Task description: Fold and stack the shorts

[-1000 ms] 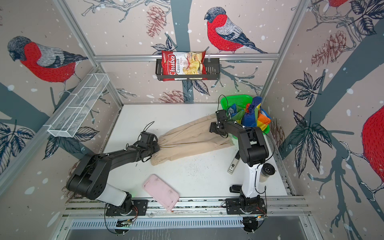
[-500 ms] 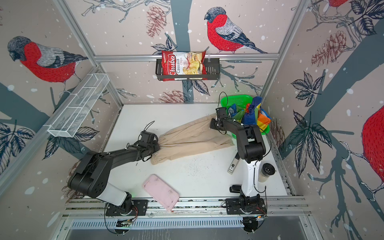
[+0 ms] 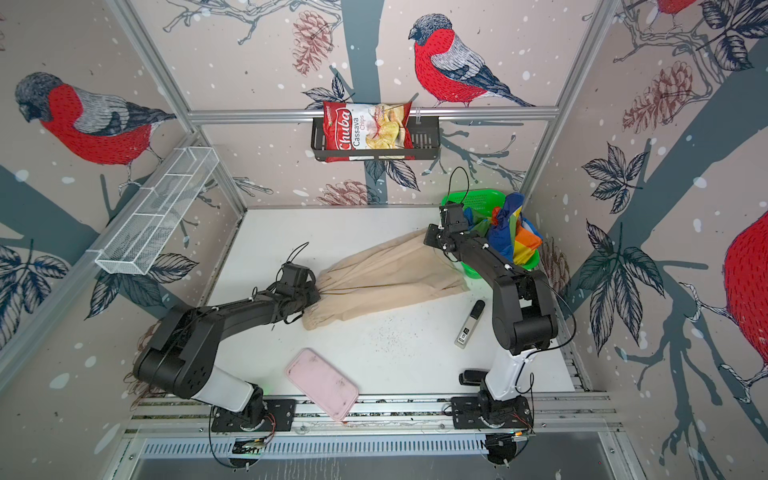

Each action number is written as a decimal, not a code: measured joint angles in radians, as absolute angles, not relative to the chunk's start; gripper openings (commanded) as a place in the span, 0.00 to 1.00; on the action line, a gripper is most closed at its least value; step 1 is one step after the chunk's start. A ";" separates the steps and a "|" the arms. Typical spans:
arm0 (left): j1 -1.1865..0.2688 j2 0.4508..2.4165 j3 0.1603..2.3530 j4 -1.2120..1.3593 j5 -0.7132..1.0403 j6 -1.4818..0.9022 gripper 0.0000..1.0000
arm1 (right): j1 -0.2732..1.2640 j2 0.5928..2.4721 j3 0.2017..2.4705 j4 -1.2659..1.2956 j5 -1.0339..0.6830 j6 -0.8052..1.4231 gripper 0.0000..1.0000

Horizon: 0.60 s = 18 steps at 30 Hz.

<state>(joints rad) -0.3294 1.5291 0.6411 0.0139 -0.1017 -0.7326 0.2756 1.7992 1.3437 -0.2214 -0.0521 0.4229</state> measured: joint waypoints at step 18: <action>-0.329 1.527 0.669 -0.101 -0.109 -0.726 0.17 | 0.291 2.361 1.917 -0.301 0.051 0.422 0.00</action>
<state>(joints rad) -0.3290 1.5269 0.6693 -0.1005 -0.1085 -0.7258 0.2913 2.3608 1.9175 -0.3008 0.0513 0.4217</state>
